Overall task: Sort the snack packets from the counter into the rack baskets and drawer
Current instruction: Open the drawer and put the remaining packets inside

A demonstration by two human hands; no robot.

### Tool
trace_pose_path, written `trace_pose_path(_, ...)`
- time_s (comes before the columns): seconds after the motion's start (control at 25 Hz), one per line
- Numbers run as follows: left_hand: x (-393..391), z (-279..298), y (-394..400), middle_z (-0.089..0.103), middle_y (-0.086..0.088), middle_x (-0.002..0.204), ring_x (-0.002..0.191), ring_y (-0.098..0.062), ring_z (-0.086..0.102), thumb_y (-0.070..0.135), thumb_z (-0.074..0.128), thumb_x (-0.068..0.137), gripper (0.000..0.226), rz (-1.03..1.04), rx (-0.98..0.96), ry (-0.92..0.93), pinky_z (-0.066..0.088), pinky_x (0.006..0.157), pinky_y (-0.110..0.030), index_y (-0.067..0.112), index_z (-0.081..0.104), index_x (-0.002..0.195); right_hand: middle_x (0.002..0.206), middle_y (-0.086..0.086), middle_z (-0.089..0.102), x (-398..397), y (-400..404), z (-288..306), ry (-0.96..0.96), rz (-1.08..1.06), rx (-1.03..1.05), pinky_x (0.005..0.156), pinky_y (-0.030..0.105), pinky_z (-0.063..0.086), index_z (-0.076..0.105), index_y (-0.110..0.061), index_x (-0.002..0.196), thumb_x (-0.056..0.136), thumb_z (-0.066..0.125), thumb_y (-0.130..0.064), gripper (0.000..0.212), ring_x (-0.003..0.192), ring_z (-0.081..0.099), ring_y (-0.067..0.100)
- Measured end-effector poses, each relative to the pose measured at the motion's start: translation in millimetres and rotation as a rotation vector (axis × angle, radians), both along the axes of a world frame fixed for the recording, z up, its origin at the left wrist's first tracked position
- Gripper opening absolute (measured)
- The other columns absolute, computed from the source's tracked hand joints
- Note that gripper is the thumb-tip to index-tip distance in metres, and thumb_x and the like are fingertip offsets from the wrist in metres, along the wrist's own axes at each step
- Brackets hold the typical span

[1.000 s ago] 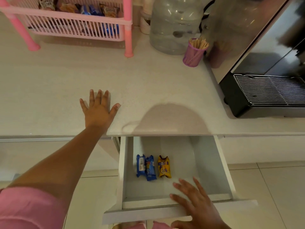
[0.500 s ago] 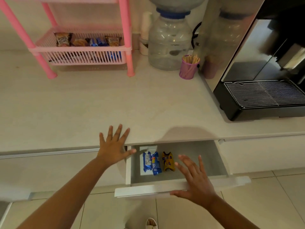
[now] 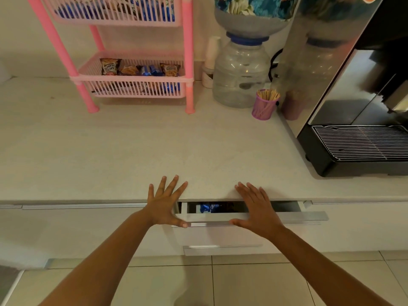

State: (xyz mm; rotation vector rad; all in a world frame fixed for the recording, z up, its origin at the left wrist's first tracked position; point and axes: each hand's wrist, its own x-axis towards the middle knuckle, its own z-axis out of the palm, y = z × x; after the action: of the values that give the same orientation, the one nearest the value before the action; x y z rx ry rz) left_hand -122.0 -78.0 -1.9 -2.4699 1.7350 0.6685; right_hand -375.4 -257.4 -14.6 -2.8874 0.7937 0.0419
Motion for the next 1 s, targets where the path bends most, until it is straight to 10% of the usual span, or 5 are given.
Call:
trace_pose_path(0.36, -13.5, -14.0, 1.2, -0.009, 0.002, 0.158, 0.145, -0.030, -0.013, 0.057, 0.041, 0.087, 0.081, 0.130, -0.216, -0.207, -0.001, 0.114, -0.058, 0.032, -0.016, 0.140, 0.138, -0.005, 0.052, 11.8, 3.5, -12.9, -0.245, -0.135, -0.117, 0.110, 0.045, 0.028, 0.049, -0.025, 0.131, 0.081, 0.050, -0.060, 0.061, 0.130, 0.045, 0.022)
trace_pose_path(1.0, -25.4, -25.7, -0.4, 0.001, 0.006, 0.159, 0.147, -0.025, -0.004, 0.028, 0.037, 0.097, 0.069, 0.242, -0.342, -0.353, -0.002, 0.116, -0.050, 0.040, -0.020, 0.136, 0.114, 0.004, 0.068, 24.3, 9.8, -9.6, -0.235, -0.208, -0.245, 0.091, 0.046, 0.049, 0.067, -0.019, 0.105, 0.061, 0.084, -0.032, 0.048, 0.102, 0.065, 0.028)
